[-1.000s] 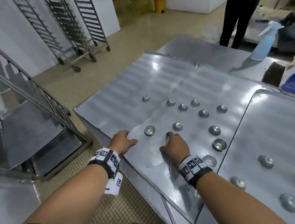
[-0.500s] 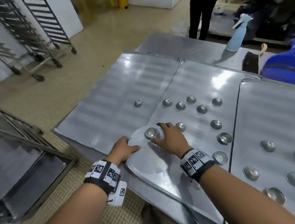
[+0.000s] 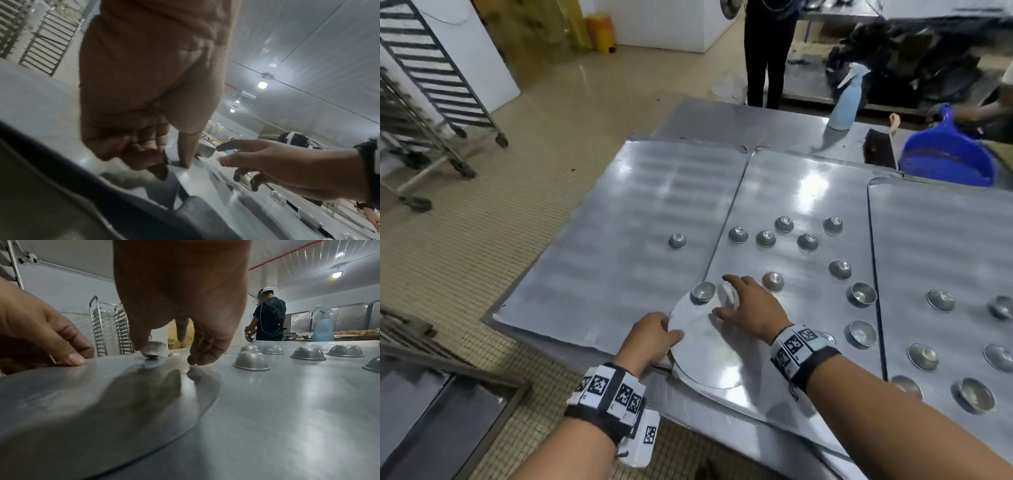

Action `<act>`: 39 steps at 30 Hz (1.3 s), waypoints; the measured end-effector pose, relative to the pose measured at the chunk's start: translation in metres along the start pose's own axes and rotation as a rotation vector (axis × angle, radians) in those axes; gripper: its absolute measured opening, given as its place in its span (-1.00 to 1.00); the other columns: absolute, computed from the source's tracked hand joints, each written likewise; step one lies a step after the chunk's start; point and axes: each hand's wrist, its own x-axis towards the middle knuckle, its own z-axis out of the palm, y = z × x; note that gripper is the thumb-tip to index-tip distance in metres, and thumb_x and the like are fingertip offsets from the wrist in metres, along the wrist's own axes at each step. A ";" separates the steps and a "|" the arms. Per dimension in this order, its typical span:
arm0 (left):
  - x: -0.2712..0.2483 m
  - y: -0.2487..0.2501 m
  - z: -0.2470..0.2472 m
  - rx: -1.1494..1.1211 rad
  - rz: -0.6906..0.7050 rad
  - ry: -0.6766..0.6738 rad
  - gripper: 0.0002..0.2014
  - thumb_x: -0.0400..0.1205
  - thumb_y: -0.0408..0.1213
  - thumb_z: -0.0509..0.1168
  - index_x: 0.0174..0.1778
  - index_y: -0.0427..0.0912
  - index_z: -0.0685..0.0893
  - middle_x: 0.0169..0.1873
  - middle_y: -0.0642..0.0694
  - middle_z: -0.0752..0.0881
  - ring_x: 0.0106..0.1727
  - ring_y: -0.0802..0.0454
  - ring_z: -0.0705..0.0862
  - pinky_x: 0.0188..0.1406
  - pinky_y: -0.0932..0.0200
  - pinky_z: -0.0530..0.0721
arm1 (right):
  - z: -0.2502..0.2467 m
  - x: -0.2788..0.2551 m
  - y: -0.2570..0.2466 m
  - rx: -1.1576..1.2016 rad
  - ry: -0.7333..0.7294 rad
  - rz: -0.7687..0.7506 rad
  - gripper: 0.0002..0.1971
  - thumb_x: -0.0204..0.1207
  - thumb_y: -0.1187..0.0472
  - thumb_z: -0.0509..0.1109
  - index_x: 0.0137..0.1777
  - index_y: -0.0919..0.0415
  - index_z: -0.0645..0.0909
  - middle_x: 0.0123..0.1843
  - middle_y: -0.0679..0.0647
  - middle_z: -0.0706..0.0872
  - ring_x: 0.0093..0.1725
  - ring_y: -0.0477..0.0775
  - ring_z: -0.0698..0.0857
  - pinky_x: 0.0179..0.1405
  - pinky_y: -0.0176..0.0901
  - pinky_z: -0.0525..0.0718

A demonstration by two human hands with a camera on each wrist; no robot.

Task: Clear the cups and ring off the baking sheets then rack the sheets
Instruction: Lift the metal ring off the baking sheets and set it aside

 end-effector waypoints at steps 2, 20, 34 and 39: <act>0.000 -0.002 -0.001 -0.090 0.049 0.008 -0.77 0.60 -0.05 0.45 -0.16 -0.14 0.63 -0.21 -0.14 0.77 -0.16 -0.10 0.74 -0.19 0.05 0.63 | 0.003 0.003 -0.006 -0.009 -0.016 -0.025 -0.14 0.41 -0.28 0.47 0.67 -0.09 0.25 0.59 0.03 0.44 0.44 0.14 0.56 0.36 0.03 0.59; -0.006 -0.025 0.008 -0.583 0.077 -0.030 -0.85 0.70 -0.33 0.41 0.10 -0.34 0.67 -0.44 0.02 0.79 -0.49 0.21 0.68 -0.45 0.26 0.59 | 0.002 0.006 -0.001 -0.089 0.003 0.055 -0.67 0.55 -0.01 0.35 0.30 -0.03 0.60 0.19 0.08 0.60 0.22 0.20 0.62 0.07 -0.04 0.59; 0.003 -0.031 -0.007 -0.798 0.052 -0.047 -0.86 0.71 -0.35 0.39 0.15 -0.25 0.64 0.13 -0.32 0.77 0.05 -0.33 0.80 -0.22 -0.16 0.84 | -0.029 -0.034 0.044 -0.232 0.147 0.232 -0.41 0.46 -0.28 0.38 0.45 -0.07 0.52 0.34 0.07 0.61 0.33 0.21 0.52 0.27 0.06 0.55; -0.005 -0.034 -0.021 -0.953 0.107 -0.067 -0.87 0.72 -0.40 0.36 0.16 -0.29 0.63 0.09 -0.40 0.82 0.00 -0.28 0.81 -0.04 -0.13 0.81 | -0.022 -0.036 0.001 -0.007 0.179 0.155 -0.48 0.54 -0.38 0.29 0.18 0.04 0.68 0.09 -0.03 0.70 0.14 0.07 0.69 0.12 -0.06 0.63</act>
